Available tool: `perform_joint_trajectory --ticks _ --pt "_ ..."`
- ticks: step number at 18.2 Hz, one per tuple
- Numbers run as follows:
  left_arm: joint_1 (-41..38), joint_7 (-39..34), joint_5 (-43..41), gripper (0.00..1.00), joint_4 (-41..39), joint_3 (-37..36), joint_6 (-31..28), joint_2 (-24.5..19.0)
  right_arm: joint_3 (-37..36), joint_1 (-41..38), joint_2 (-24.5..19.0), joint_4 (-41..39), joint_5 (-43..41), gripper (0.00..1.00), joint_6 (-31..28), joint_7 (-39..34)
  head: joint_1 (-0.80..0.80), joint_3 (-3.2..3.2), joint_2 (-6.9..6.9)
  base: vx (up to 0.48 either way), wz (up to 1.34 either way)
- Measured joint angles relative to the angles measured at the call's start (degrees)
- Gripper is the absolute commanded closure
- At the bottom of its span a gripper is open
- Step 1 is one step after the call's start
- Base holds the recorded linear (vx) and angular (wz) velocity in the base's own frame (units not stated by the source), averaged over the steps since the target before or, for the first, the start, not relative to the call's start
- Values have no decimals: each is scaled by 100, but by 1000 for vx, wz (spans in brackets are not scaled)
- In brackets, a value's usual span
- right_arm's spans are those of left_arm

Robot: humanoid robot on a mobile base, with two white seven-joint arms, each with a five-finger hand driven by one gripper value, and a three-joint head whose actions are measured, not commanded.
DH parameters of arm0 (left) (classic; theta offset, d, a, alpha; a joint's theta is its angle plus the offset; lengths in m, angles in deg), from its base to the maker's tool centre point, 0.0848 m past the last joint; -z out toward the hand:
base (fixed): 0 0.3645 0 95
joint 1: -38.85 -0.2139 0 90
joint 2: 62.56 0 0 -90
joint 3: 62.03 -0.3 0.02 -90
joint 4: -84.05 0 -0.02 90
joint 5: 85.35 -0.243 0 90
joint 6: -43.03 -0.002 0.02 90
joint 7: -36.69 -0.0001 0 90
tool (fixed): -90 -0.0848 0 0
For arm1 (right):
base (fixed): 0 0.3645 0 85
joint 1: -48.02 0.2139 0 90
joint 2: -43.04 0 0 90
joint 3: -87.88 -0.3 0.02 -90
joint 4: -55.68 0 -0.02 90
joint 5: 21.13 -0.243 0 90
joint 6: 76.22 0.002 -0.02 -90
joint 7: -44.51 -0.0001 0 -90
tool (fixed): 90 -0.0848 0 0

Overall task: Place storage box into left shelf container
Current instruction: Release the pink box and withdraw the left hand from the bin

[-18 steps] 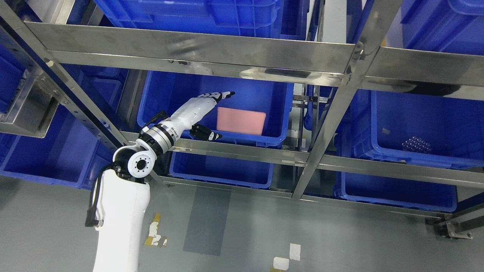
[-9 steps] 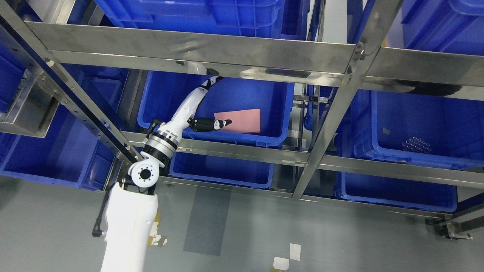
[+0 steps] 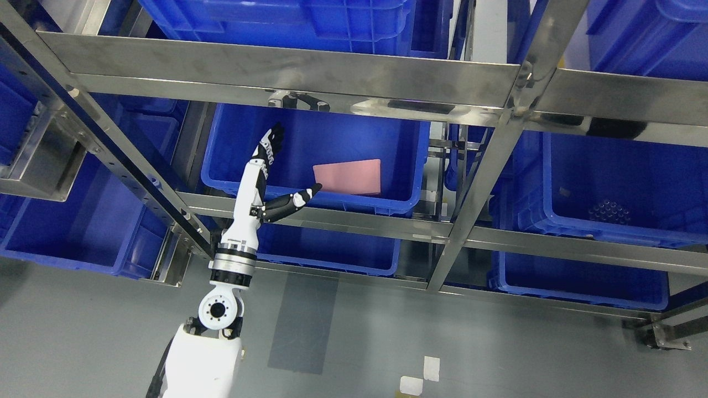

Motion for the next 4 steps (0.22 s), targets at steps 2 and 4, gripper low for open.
perform_joint_trajectory --ticks 2,4 --pt "-103 -13 256 1 -110 -1 -257 0 0 0 0 0 0 1 0 0 0 0 0 0 0" --pt "-173 -22 455 1 -211 -1 -409 0 0 0 0 0 0 1 0 0 0 0 0 0 0"
